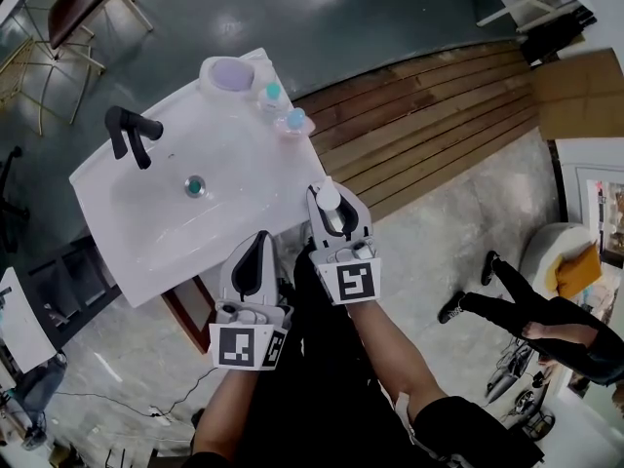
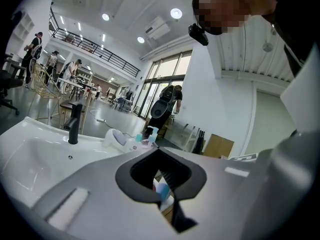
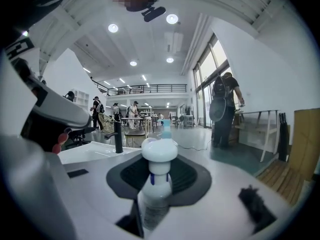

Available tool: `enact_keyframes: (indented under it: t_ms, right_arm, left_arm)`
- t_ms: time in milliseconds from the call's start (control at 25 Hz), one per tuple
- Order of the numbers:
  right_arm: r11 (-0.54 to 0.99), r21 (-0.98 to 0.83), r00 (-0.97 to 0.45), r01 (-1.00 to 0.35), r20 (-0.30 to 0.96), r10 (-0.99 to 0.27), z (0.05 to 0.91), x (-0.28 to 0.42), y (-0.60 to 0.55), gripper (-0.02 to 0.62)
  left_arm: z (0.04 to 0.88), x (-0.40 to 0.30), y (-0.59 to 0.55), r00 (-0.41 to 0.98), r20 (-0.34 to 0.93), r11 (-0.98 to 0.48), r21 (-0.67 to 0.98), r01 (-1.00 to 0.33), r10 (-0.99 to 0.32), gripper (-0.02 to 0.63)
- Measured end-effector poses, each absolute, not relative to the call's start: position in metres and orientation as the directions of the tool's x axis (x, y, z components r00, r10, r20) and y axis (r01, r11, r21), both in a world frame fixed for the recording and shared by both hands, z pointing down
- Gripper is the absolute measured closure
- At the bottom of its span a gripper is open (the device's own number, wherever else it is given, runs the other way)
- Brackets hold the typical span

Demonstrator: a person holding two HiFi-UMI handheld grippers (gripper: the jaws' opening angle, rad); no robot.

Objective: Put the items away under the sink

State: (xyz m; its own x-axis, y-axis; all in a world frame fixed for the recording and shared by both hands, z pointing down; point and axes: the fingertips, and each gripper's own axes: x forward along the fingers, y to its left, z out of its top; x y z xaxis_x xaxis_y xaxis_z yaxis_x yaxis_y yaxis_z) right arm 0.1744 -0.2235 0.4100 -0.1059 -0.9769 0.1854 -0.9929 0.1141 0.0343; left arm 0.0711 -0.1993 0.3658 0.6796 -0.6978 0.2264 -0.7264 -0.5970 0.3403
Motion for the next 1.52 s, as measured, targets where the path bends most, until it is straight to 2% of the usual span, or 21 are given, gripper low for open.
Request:
enact_keyframes:
  t_ms: [720, 1280, 1520]
  right_arm:
    - [0.150, 0.046, -0.140, -0.988, 0.176, -0.974, 0.392, 0.160, -0.195, 0.485]
    - [0.109, 0.017, -0.102, -0.994, 0.211, -0.972, 0.362, 0.128, -0.154, 0.485]
    - [0.111, 0.028, -0.104, -0.993, 0.188, -0.977, 0.348, 0.110, -0.132, 0.485]
  left_arm:
    - [0.347, 0.061, -0.177, 0.671, 0.187, -0.591, 0.346, -0.729, -0.717, 0.600]
    - [0.320, 0.020, -0.139, 0.675, 0.155, -0.602, 0.342, -0.722, -0.721, 0.601]
    - [0.314, 0.000, -0.119, 0.689, 0.155, -0.615, 0.346, -0.709, -0.708, 0.600]
